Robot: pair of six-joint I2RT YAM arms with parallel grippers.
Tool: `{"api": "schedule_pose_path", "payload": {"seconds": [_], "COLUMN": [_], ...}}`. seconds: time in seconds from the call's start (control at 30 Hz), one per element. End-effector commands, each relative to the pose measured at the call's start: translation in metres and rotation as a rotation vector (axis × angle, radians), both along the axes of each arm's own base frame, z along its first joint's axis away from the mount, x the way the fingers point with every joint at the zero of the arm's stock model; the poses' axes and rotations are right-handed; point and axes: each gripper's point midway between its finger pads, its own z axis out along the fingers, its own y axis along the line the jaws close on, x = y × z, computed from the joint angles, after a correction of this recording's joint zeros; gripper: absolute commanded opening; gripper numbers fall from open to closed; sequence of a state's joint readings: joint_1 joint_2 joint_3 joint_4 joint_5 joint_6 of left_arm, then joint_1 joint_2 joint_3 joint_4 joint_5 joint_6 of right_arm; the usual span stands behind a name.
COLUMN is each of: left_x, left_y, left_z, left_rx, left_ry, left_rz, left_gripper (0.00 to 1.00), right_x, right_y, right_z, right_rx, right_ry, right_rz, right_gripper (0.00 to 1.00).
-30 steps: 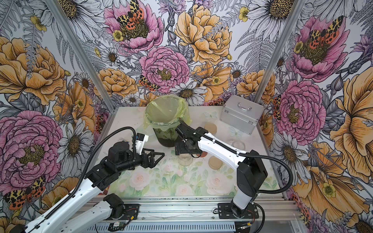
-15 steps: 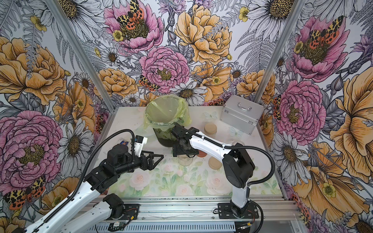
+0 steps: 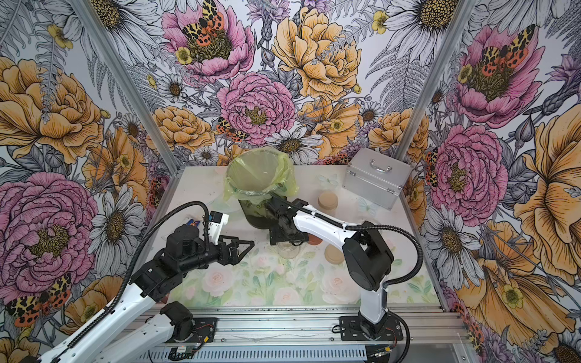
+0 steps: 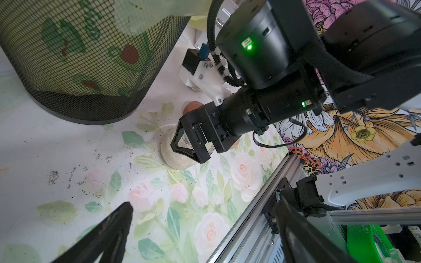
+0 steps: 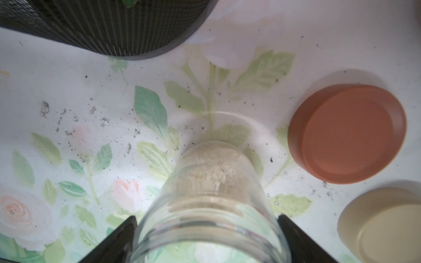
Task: Empty moldy rice from jars
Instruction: Pick up the jar from the center of the board.
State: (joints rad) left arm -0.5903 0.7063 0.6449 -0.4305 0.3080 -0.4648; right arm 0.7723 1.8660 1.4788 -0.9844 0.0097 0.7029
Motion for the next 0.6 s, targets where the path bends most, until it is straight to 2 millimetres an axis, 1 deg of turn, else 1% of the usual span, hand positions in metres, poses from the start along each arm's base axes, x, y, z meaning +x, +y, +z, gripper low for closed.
{"api": "schedule_pose_path", "payload": {"seconds": [0.0,0.17,0.27,0.3,0.43,0.5,0.57], "left_x": [-0.001,-0.001,-0.001,-0.001,-0.001,0.0,0.001], "left_y": [0.002,0.002,0.002,0.002,0.0,-0.002,-0.004], "left_z": [0.0,0.002,0.001,0.001,0.005,0.007,0.007], "left_rx": [-0.006,-0.012,-0.012,-0.011,-0.007,0.005,0.02], "left_ry": [0.004,0.004,0.004,0.003,-0.011,-0.027,-0.038], "left_rz": [0.001,0.004,0.002,-0.001,-0.016,-0.026,-0.033], "left_gripper": [0.99,0.99,0.99,0.99,0.99,0.99,0.99], "right_x": [0.008,0.008,0.008,0.008,0.007,0.005,0.002], "right_y": [0.006,0.006,0.005,0.005,0.005,0.005,0.004], "right_z": [-0.001,-0.001,0.001,0.003,0.015,0.024,0.032], "right_rx": [-0.002,-0.005,-0.003,0.001,0.024,0.037,0.048], "right_ry": [-0.017,-0.018,-0.022,-0.026,-0.042,-0.042,-0.04], "right_rz": [0.004,0.004,0.002,0.001,-0.005,-0.008,-0.008], "right_gripper": [0.89,0.79,0.67,0.65,0.52,0.39,0.33]}}
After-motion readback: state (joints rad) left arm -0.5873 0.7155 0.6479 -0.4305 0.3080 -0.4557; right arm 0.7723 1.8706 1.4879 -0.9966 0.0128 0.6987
